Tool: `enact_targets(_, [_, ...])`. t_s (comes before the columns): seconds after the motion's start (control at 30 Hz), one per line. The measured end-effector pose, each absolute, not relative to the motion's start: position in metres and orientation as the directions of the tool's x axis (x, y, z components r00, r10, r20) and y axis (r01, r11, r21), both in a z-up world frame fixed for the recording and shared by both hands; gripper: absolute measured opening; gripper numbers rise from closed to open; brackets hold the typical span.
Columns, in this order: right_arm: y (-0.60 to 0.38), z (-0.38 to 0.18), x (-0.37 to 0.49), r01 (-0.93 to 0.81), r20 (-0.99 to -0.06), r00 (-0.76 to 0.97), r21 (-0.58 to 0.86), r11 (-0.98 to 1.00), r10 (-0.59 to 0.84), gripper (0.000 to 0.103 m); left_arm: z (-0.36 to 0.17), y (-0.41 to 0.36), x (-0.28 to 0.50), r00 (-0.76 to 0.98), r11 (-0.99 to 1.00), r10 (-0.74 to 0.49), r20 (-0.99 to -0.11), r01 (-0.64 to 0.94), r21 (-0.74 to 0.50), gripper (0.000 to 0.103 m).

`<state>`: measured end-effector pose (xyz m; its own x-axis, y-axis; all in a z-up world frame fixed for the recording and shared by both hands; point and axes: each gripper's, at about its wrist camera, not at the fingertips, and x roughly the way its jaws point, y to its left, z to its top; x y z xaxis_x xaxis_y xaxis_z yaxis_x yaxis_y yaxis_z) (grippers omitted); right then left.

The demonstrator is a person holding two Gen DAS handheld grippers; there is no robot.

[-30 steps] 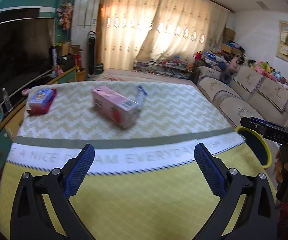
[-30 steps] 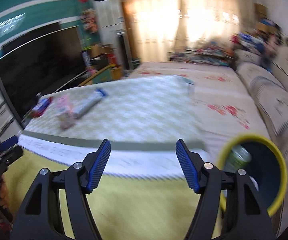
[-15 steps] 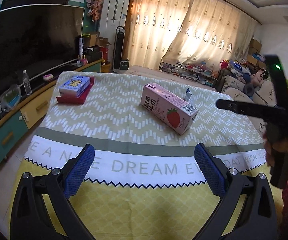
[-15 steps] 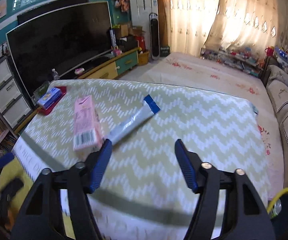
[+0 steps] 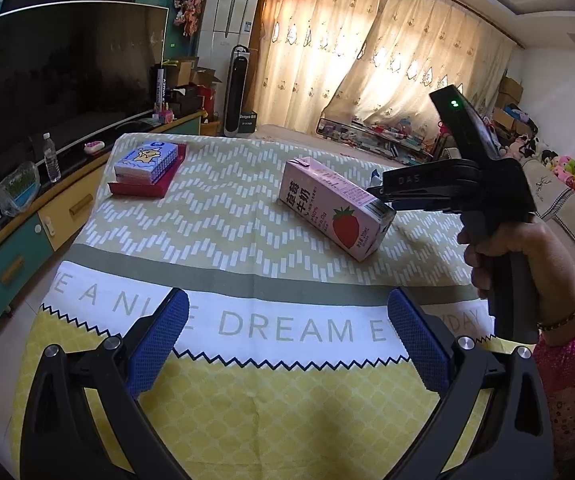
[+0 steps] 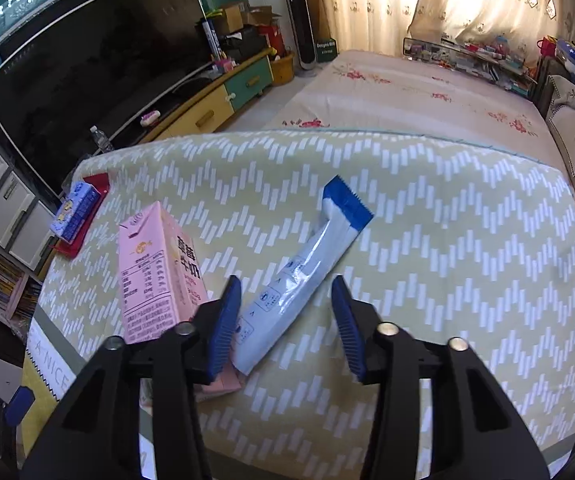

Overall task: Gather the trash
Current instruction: 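Grasp the white-and-blue tube wrapper with the right gripper, then carry the tube wrapper to the bin and release it with the right gripper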

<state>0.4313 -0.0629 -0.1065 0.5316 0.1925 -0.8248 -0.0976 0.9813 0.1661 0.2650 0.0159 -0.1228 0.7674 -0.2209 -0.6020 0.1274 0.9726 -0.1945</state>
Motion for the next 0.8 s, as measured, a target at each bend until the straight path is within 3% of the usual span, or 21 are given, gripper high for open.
enact_targets(0.23, [-0.065,-0.111,0.441,-0.1,-0.821,0.512,0.236,0.966,0.254,0.012,-0.124,0.015,0.265,0.763,0.97,-0.232,-0.604,0.133,-0.203,0.098])
enact_targets(0.53, [-0.087,-0.08,0.399,-0.12,-0.774,0.584,0.217,0.969,0.246,0.012,-0.125,0.015,0.266,0.76,0.968,-0.24,-0.605,0.139,-0.209,0.098])
enact_targets(0.8, [-0.155,-0.056,0.296,-0.044,-0.708,0.691,0.162,0.986,0.147,0.012,-0.127,0.015,0.267,0.754,0.965,-0.251,-0.607,0.143,-0.222,0.098])
